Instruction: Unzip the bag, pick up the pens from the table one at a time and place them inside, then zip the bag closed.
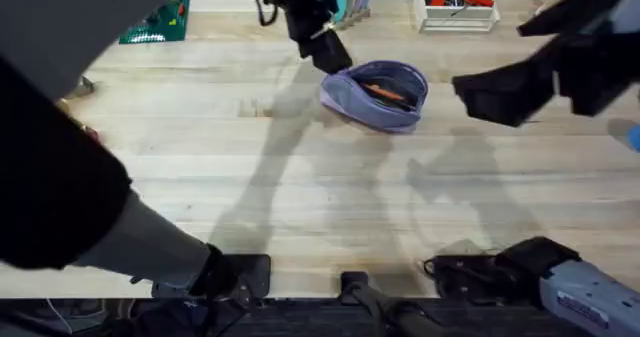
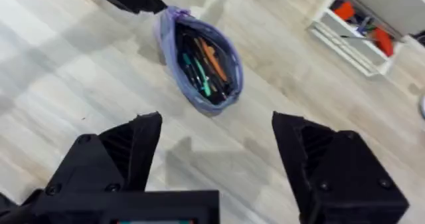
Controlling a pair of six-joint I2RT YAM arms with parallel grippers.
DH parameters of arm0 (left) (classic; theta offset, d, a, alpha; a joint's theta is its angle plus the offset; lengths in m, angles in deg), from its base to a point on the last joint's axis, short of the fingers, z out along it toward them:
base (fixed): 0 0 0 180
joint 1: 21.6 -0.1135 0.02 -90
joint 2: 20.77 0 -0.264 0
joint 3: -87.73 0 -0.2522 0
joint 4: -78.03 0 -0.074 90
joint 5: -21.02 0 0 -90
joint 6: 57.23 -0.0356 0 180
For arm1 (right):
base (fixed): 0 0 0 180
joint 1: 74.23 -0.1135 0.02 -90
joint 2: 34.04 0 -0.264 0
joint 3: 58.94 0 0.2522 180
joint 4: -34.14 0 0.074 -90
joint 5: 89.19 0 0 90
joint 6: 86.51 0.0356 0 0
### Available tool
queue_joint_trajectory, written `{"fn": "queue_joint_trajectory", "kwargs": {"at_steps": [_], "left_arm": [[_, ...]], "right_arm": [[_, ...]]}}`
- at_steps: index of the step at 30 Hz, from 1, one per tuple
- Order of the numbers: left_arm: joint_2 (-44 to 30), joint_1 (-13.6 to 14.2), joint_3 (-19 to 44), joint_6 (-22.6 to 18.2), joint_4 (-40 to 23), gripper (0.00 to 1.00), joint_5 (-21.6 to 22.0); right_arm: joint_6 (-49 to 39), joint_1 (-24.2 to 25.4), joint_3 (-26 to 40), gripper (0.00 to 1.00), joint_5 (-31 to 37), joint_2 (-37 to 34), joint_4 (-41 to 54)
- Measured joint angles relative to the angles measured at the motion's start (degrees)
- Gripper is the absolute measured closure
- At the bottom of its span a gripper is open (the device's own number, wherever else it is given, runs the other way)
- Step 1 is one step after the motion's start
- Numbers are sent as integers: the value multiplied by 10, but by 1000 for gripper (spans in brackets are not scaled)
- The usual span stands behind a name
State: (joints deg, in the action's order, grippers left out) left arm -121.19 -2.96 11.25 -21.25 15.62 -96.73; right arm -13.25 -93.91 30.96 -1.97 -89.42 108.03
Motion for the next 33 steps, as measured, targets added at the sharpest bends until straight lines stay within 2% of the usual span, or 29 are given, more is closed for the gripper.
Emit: {"fn": "queue_joint_trajectory", "kwargs": {"at_steps": [6,13,22,29,30,33], "left_arm": [[8,-52,0,-7,-48,7,-32],[8,-125,0,-67,-105,7,-118],[8,-201,0,-197,-183,7,-214],[8,-250,0,-308,-245,7,-256],[8,-267,0,-343,-263,7,-271],[8,-281,0,-378,-285,8,-292]], "right_arm": [[0,0,0,5,-22,-47,-13],[24,0,0,5,-37,-98,-38],[118,0,0,5,-42,-110,-89],[193,0,0,5,-42,-110,-94],[230,0,0,5,-44,-110,-89],[265,0,0,5,-44,-110,-75]]}}
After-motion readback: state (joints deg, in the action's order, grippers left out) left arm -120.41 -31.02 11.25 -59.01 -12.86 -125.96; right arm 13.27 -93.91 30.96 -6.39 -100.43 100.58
